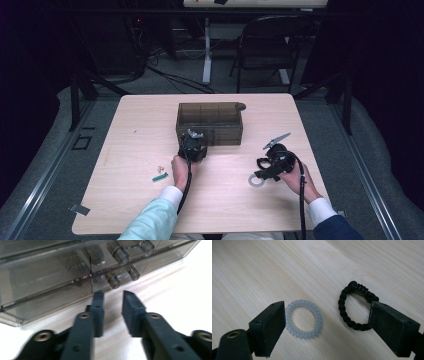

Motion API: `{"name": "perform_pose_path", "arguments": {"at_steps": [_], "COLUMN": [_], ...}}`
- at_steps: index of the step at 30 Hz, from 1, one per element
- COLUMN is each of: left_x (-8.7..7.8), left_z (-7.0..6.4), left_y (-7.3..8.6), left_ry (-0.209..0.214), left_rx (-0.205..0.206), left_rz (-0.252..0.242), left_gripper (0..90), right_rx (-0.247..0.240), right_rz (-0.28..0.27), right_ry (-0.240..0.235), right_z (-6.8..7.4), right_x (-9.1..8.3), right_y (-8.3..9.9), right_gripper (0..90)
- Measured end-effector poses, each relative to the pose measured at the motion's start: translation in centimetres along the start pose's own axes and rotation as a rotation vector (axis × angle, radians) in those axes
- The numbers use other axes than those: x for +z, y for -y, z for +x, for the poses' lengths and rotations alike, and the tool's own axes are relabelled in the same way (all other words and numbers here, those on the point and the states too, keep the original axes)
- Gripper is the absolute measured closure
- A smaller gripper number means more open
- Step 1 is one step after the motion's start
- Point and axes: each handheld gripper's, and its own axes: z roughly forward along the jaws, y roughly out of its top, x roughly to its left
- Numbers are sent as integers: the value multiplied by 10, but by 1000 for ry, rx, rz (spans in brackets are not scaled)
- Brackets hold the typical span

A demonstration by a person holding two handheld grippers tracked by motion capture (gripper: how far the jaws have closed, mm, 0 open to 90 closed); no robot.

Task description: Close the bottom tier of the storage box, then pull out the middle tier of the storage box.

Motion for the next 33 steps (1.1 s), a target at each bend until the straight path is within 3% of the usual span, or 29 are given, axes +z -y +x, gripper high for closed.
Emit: {"name": "perform_pose_path", "arguments": {"at_steps": [5, 18, 26, 33], "left_x": [-7, -25, -26, -30], "left_z": [-2, -8, -12, -16], "left_y": [3, 5, 5, 7], "left_ry": [-1, -9, -17, -35], "left_rx": [7, 14, 8, -5], "left_rz": [-8, -57, -49, -80], "left_gripper": [499, 246, 174, 139], "right_rx": [-1, -4, -3, -2], "right_rz": [4, -3, 0, -4], "right_ry": [1, 1, 2, 1], "right_z": [0, 0, -2, -1], "right_x": [0, 0, -1, -2], "right_y": [-1, -2, -2, -3], "right_gripper": [139, 139, 140, 141]}}
